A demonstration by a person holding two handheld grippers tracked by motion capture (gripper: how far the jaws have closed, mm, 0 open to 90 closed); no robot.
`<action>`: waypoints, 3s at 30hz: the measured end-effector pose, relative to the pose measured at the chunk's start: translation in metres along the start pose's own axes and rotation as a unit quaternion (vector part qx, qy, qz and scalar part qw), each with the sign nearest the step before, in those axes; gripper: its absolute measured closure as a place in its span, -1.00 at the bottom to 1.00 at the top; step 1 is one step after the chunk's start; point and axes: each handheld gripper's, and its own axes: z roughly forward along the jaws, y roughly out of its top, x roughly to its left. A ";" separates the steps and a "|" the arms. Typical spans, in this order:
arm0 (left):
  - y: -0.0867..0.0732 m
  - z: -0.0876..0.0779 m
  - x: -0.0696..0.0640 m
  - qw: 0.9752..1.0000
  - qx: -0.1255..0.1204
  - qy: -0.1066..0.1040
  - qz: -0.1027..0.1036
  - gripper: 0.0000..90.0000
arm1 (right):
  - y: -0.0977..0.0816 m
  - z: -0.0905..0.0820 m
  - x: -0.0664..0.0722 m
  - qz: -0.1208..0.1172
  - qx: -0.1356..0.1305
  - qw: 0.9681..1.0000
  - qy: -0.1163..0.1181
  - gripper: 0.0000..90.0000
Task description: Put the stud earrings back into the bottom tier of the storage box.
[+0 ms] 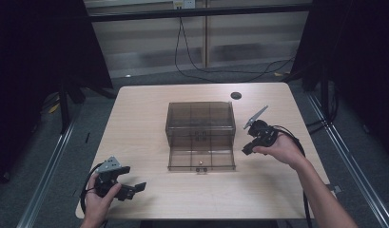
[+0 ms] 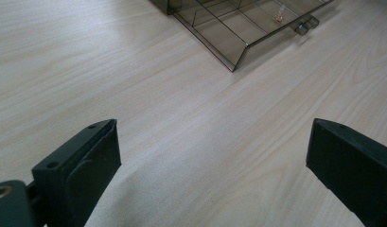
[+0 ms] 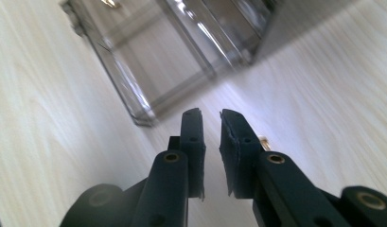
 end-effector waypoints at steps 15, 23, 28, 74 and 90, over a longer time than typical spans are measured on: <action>0.000 0.001 0.000 1.000 0.001 0.002 0.000 -0.92 | -0.017 0.014 -0.031 0.031 0.040 0.998 -0.020 0.77; 0.000 0.001 0.001 1.000 0.000 -0.001 -0.001 -0.92 | -0.012 0.021 -0.034 0.028 0.051 0.998 -0.020 0.75; 0.000 0.000 0.001 1.000 0.001 0.001 0.001 -0.92 | -0.009 0.025 -0.035 0.022 0.058 0.998 -0.021 0.77; 0.000 0.000 0.001 1.000 0.001 -0.001 0.001 -0.92 | -0.008 0.021 -0.025 0.019 0.060 0.998 -0.008 0.92; 0.000 0.000 0.000 1.000 0.001 0.001 0.000 -0.92 | -0.007 0.005 -0.014 0.007 0.044 0.999 -0.006 0.92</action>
